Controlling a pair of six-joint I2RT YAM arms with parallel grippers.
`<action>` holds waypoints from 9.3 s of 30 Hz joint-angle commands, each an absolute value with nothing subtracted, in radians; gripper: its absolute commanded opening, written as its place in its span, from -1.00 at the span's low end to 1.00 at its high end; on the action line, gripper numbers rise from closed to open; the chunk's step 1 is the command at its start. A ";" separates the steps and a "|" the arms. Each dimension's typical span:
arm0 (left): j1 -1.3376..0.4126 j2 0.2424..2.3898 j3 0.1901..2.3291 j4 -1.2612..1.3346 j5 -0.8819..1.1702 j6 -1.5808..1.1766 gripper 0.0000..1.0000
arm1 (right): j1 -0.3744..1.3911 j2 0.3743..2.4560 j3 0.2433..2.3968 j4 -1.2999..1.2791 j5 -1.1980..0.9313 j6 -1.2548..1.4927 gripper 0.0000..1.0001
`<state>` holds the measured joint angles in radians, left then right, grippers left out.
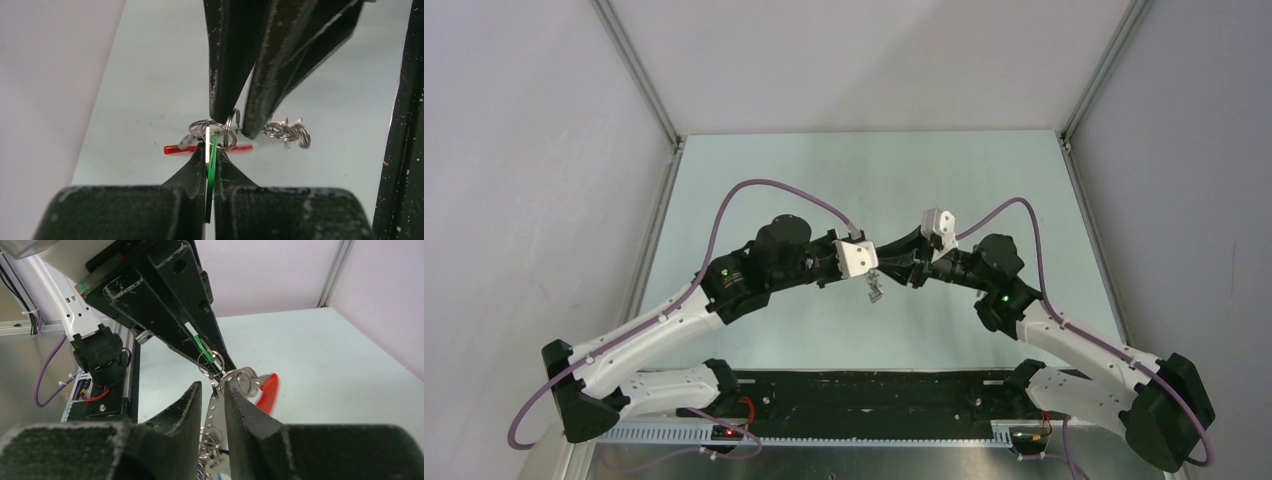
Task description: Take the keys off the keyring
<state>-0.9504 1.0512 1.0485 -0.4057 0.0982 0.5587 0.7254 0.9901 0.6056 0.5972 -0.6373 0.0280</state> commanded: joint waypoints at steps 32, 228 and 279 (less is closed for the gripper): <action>-0.955 1.037 1.049 -0.362 0.116 0.574 -1.00 | 0.651 0.929 0.680 0.676 -0.748 0.198 -1.00; -0.931 1.611 1.815 -1.321 0.044 0.069 -1.00 | 0.896 1.132 0.430 1.032 -0.207 -0.113 -0.93; -0.808 1.595 1.755 -1.271 0.325 0.103 -1.00 | 0.788 0.862 0.319 0.915 -0.403 -0.073 -0.32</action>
